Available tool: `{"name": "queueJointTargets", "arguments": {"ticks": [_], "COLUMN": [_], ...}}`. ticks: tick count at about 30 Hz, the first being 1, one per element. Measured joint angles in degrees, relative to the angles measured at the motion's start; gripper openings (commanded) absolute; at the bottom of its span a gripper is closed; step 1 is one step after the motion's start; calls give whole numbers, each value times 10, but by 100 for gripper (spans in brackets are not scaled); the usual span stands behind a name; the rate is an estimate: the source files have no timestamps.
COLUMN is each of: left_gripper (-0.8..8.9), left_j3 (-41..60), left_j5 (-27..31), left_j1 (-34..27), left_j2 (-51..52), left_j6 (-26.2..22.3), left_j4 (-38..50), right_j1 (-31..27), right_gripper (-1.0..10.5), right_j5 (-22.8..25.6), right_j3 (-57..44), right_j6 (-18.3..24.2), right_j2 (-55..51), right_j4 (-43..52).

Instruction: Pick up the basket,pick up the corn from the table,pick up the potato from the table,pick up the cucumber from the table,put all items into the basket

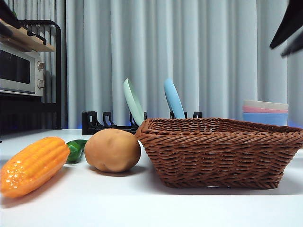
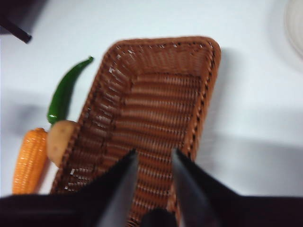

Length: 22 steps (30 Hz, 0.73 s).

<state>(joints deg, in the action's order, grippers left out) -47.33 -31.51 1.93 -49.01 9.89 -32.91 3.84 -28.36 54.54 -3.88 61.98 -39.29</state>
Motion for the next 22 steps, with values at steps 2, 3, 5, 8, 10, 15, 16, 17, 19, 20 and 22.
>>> {"name": "queueJointTargets", "arguments": {"ticks": [2,3,5,8,10,15,16,17,19,20,22], "left_gripper": [355,355,355,355,355,355,355,355,355,355,355], "left_j3": [-3,-4,-4,-4,-5,-6,-6,-6,-6,-6,-6], "left_j5": [0,0,0,0,0,0,0,0,0,0,0], "left_j1": [0,0,0,0,0,0,0,0,0,0,0], "left_j2": [-9,-12,-17,-19,-19,-19,-19,-19,-19,-19,-19], "left_j6": [-1,-1,-3,-4,-4,-4,-4,-4,-4,-4,-4], "left_j4": [0,0,0,0,0,0,0,0,0,0,0], "right_j1": [0,0,0,5,12,33,38,42,49,52,56], "right_gripper": [414,412,409,409,405,349,283,224,93,42,-17], "right_j5": [1,2,3,3,4,2,2,2,2,2,2], "right_j3": [0,0,0,0,0,1,1,1,1,1,1], "right_j6": [3,4,5,5,5,1,-3,-6,-9,-11,-13], "right_j2": [21,34,60,110,147,236,254,269,296,303,308], "right_j4": [0,2,9,29,49,94,101,105,106,105,105]}}
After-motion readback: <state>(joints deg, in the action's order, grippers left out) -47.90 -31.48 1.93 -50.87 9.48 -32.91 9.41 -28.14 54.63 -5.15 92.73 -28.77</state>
